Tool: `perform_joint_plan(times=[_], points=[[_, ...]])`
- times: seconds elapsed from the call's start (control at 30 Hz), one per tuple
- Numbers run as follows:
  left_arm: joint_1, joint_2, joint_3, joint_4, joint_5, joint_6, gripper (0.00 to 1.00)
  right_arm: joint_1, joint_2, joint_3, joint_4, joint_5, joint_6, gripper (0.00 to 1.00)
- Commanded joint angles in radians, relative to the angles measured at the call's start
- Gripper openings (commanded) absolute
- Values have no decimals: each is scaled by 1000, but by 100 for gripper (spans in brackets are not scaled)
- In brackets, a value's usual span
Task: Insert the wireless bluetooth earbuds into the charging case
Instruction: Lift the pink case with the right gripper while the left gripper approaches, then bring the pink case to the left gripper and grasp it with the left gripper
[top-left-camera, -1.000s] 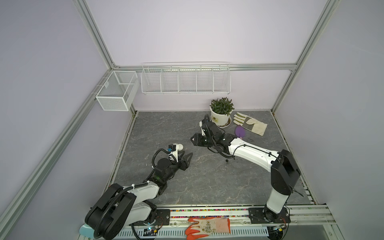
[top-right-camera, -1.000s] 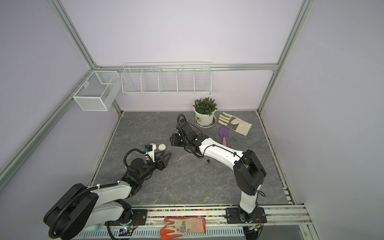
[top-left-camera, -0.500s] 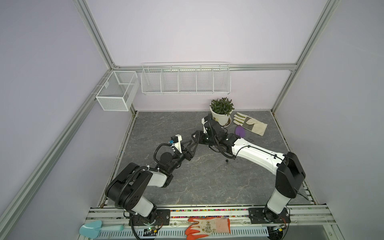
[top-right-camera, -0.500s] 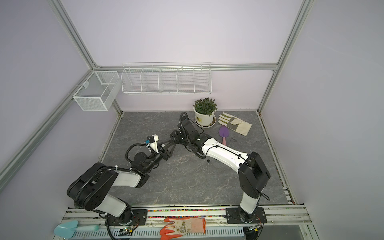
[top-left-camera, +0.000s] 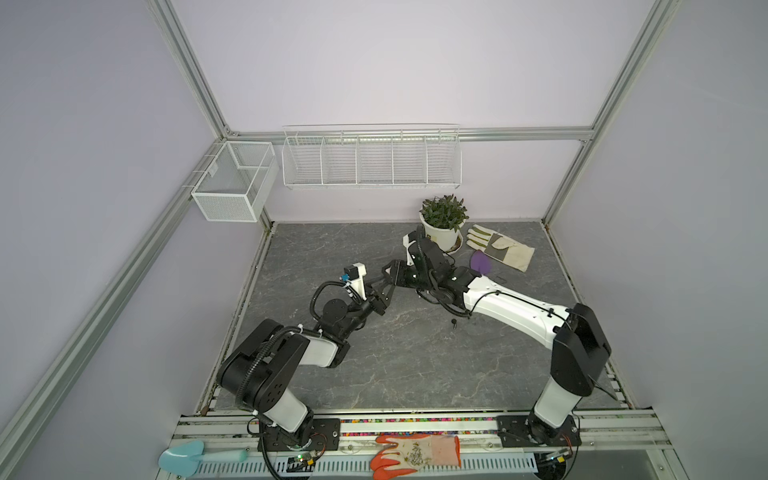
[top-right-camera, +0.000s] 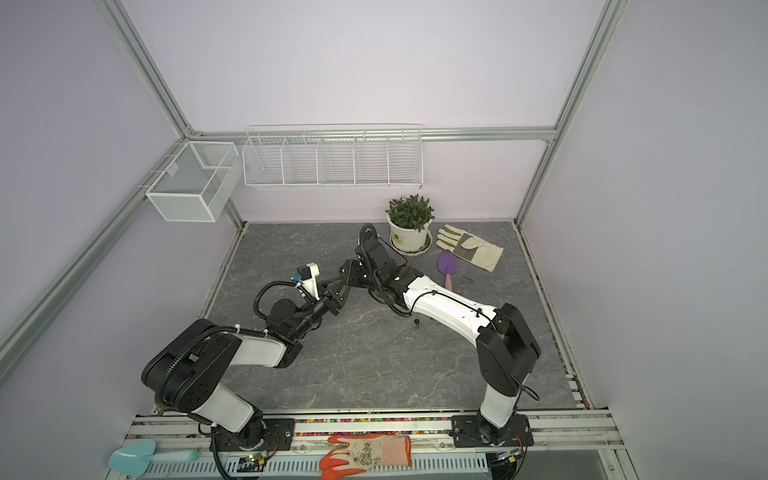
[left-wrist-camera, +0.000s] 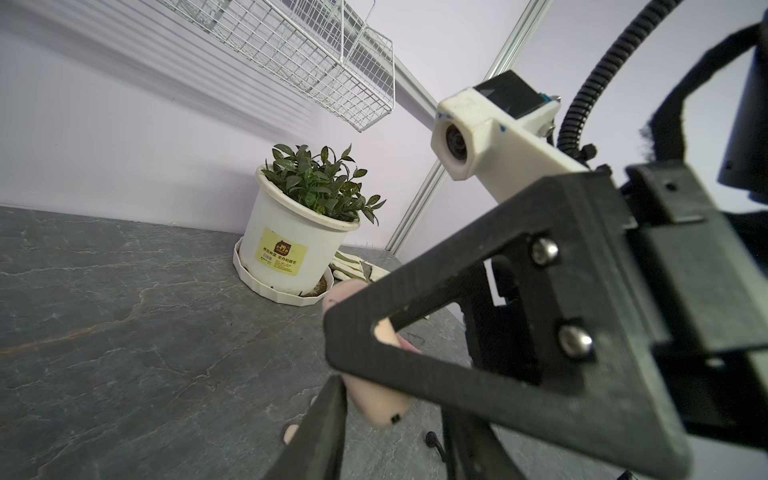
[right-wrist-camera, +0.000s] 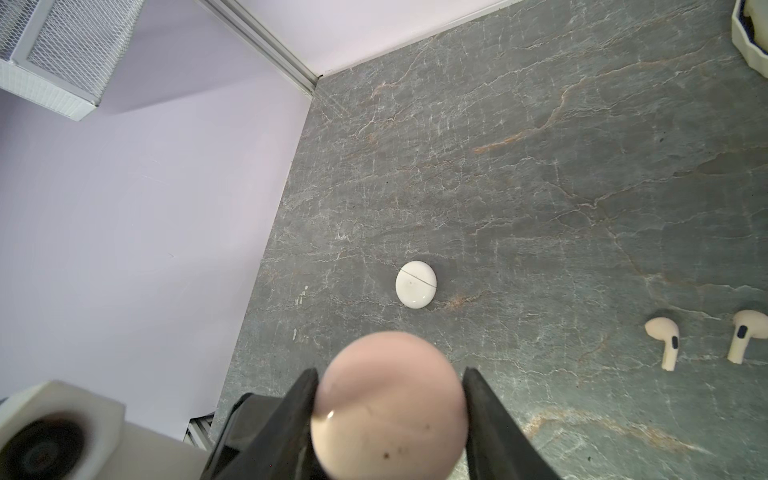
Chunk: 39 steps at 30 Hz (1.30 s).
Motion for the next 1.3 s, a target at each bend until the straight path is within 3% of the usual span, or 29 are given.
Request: perform_joint_plan(times=[0.0,0.47,0.67,0.83,0.93,1.07,1.27], points=[[0,11,43,53,-8,-12,33,2,-31,-14,22,-18,27,38],[0,22,67,53,-15,-36,28,14,-32,-23,33,-42,36,37],[0,33,82,53,-9,-58,18,16,-37,-25,36,-47,34,38],[0,20,71,53,-12,-64,14,17,-45,-31,38,-47,23,40],[0,4,59,53,-13,-69,12,8,-58,-36,43,-51,5,46],[0,-29,39,52,-14,-89,9,-49,-91,-30,34,-148,-84,62],[0,-84,10,53,27,-122,4,-174,-162,-27,21,-449,-385,71]])
